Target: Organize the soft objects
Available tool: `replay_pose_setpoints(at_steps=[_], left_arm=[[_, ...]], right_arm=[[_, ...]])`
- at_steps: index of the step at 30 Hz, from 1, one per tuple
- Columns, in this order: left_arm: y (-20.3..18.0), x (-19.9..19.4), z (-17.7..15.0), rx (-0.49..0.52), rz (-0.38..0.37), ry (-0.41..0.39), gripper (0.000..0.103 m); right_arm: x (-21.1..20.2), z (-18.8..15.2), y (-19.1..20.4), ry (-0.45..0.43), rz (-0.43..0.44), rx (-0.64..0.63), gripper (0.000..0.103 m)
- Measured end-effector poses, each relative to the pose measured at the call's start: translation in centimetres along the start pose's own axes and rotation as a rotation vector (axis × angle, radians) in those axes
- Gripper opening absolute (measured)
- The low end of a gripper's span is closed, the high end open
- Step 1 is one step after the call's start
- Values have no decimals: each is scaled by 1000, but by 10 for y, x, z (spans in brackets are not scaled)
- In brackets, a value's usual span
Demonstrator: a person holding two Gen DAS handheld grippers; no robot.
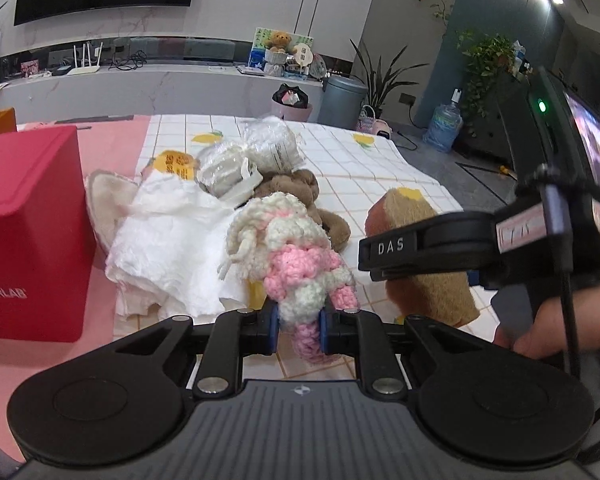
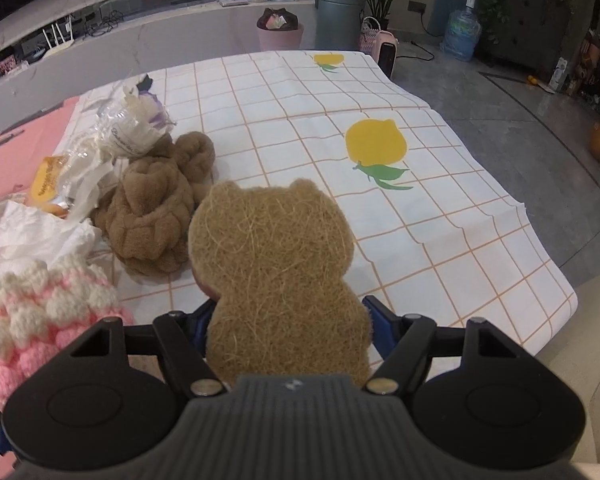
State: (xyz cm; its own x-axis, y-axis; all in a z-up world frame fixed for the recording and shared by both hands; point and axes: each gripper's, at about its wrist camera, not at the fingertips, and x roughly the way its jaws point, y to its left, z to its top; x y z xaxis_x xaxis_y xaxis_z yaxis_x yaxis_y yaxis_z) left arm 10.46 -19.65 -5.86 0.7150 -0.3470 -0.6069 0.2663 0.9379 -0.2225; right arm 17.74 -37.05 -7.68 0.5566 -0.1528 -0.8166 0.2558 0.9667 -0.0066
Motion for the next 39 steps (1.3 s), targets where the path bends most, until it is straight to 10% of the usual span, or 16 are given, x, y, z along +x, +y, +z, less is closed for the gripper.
replay_pose_setpoints(at_steps=[16,30,33,39], left_arm=[[-4,-46,50,30,-34,-108,21],[53,7,51,-68,-57,18,27],[57,13,53,-40,-98,27,45],[49,10,51,15,-44,-22,35]], right_arm=[[-70,-8,5,-192,36,54,72],[-46,-9,10,-120,23,10,73],[-43,-9,10,-108,25,1,73],[-42,-10,13,-99,32,-19,73]])
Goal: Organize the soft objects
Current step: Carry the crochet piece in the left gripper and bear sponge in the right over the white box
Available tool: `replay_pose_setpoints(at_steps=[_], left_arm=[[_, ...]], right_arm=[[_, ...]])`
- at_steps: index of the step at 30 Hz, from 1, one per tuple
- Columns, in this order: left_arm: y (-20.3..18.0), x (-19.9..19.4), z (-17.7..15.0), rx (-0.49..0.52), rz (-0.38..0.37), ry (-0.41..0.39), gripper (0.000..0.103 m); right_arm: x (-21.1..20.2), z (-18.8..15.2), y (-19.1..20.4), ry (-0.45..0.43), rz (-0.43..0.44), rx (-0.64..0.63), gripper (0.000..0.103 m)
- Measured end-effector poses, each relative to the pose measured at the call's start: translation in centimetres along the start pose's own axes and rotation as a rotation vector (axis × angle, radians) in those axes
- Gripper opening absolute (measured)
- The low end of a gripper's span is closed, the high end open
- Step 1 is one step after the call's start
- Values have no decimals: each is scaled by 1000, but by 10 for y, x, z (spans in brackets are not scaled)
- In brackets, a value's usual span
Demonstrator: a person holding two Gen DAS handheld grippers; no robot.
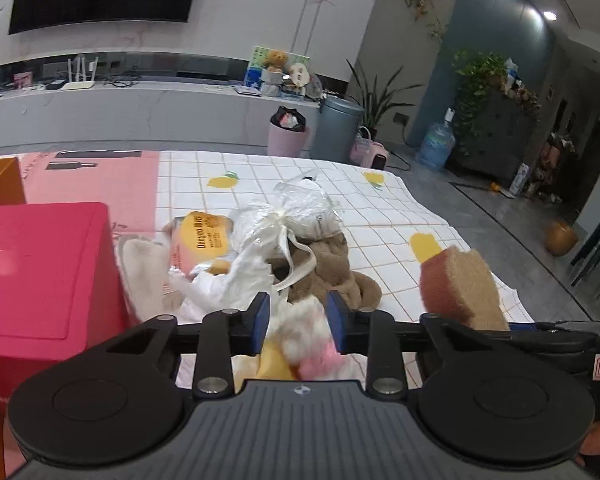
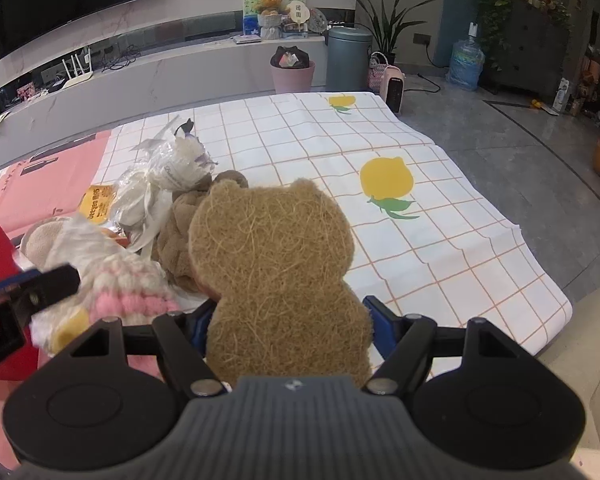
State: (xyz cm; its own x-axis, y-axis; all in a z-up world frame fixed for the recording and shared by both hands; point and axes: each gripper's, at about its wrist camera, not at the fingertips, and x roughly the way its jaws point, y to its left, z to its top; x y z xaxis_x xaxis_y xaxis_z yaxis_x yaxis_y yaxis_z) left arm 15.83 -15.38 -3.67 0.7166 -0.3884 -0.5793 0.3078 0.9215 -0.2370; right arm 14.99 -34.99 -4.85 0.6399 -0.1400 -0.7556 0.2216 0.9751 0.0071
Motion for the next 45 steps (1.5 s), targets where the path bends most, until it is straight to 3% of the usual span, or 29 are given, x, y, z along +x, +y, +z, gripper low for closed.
replay_pose_setpoints(at_steps=[2,4,5,8,11,14,19,22,27,30,37,45], left_arm=[[-2,11,-2,12,0,66,41],[-4,21,-6,34,-32,158,54],[-5,22,-11,45,-43,182,54],[-6,12,-28,40,-25,130,53],[-11,11,-40,57,-73,112,53],[-18,14,-45,74,-50,73,53],[-30,30,-37,45,-85,72,53],[-45,45,-29,75,-34,94,53],[-53,86,-25,12,43,164,52],[-54,95,-28,-20,86,163,36],[-57,79,-28,24,98,107,27],[-58,23,-9,59,87,3,27]], right_arm=[[0,0,1,3,2,-6,73],[1,0,1,5,5,-8,73],[1,1,0,6,6,-6,73],[3,1,-4,13,7,6,73],[4,3,-6,17,9,17,73],[3,2,-8,15,17,21,73],[4,4,-16,16,28,44,73],[10,6,-25,26,-2,62,73],[28,9,-44,68,-34,126,73],[34,9,-52,76,-29,156,73],[37,8,-49,76,-17,132,73],[-11,7,-40,-67,39,173,72]])
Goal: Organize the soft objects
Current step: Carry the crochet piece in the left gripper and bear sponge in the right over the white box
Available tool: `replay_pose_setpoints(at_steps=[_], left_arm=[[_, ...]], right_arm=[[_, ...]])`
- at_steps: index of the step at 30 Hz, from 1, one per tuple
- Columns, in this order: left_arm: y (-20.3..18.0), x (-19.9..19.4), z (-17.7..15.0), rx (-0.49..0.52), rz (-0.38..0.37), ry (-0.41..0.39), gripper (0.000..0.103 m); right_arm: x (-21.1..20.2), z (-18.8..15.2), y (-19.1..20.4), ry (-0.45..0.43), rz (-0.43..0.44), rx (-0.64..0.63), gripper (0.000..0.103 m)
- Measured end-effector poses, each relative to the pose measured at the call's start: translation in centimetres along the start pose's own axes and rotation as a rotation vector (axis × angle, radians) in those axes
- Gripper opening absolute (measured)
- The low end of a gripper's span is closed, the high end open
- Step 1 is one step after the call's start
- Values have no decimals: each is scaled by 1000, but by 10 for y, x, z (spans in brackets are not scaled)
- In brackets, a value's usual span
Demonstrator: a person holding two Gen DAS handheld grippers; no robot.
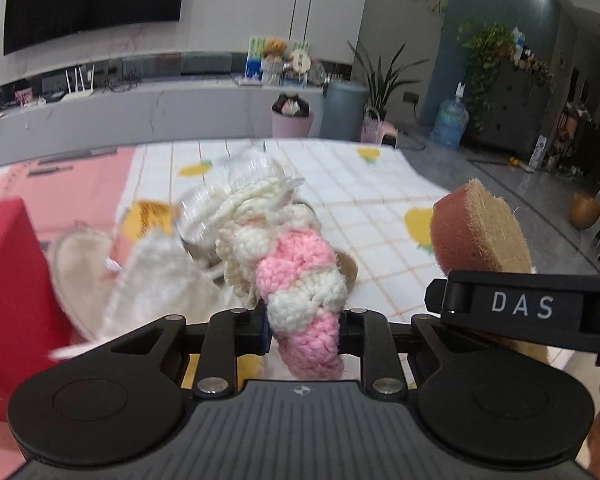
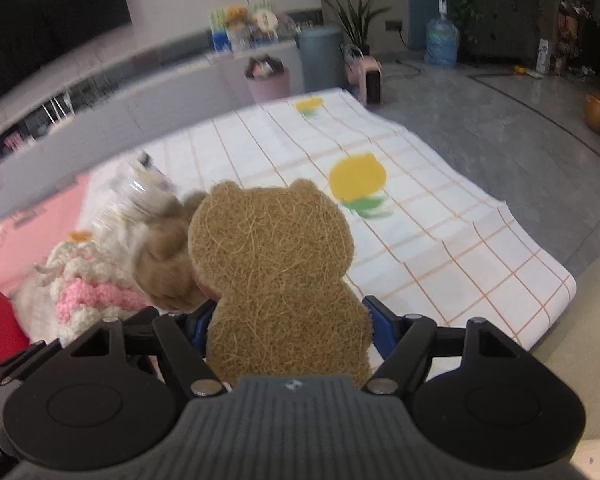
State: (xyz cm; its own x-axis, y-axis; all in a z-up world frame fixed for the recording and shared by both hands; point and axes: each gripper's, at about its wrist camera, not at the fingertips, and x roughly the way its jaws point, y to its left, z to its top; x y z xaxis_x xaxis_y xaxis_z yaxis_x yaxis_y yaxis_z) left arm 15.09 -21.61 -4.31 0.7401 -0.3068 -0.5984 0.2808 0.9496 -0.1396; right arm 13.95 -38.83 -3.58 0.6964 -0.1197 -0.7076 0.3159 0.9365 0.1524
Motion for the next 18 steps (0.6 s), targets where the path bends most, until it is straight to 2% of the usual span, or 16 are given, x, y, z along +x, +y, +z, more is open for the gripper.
replay_pose_setpoints(at_steps=[4,8,15,18], left_arm=[[12,-35,17,3,8,-53,27],[36,-73,33,8,43,-116,27],[92,-135,53,-11,156,-196,27],[119,-155,53,-18,220,-206,27]], right_arm=[[-34,6,14,-83,33,1,72],[-78,10,45,-166,77,-47,72],[-141,9,127,-251,205,-157,72],[-159,5,167,-274,256,-196,72]])
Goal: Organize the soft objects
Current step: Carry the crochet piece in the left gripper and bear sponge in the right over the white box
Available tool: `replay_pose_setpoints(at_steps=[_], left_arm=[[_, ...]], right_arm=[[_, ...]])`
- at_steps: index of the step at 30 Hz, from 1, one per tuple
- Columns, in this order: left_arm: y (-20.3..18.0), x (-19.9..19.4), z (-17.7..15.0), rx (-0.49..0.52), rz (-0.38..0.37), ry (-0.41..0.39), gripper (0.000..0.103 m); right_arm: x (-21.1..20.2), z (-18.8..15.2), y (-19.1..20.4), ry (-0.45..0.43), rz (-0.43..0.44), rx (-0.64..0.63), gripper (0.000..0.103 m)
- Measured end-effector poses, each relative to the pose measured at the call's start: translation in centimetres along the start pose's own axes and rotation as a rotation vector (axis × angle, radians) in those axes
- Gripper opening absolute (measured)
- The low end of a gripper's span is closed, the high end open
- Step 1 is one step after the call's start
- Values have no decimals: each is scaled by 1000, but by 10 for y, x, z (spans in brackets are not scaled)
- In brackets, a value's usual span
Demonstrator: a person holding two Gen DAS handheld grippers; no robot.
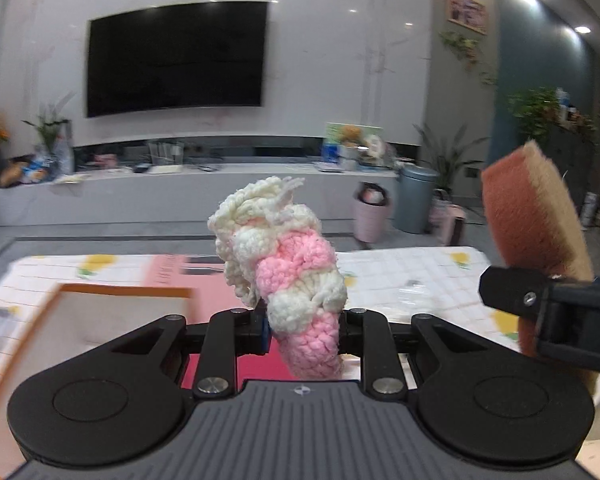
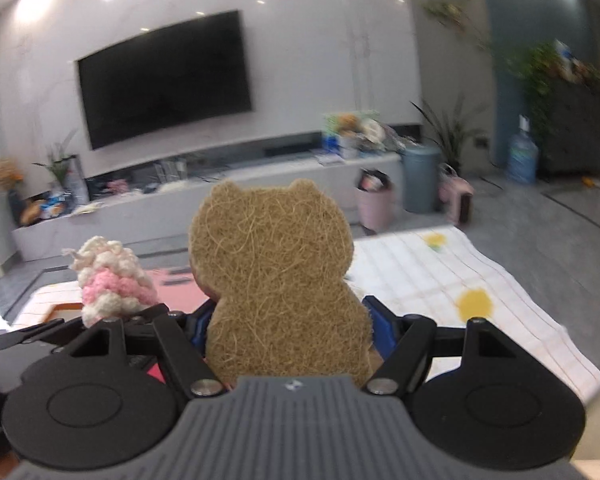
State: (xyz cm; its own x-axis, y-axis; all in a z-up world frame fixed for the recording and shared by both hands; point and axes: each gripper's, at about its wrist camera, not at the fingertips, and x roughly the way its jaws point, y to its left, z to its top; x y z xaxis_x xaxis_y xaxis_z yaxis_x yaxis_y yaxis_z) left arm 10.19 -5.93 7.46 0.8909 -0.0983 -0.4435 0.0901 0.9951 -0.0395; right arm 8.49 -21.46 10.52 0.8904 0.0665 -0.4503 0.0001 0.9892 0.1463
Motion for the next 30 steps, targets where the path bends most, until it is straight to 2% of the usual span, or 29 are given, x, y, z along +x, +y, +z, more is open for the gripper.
replay_pose_setpoints(at_steps=[7,12,15,17,20,24,28,30], left_arm=[[71,-11,-2,-43,117,22,27],[112,3,-16,-45,164,100,27],[128,21,-29,-43,196,182,27],[141,30,-40,-50,181,234,27],[150,42,-53,-74,105,297,27],[146,59,-63,-71,53,380,27],[138,76,-70,18,60,445,27],[132,80,-73,30,60,467,27]], right_arm=[[9,-2,95,2,123,-75,72],[34,-21,152,58,196,-115,72],[60,-38,173,125,225,-146,72],[77,-50,180,161,238,-149,72],[89,-68,178,174,258,-135,72],[102,-83,166,184,281,-74,72],[104,-88,157,186,284,-51,72],[104,-86,154,183,302,-32,73]])
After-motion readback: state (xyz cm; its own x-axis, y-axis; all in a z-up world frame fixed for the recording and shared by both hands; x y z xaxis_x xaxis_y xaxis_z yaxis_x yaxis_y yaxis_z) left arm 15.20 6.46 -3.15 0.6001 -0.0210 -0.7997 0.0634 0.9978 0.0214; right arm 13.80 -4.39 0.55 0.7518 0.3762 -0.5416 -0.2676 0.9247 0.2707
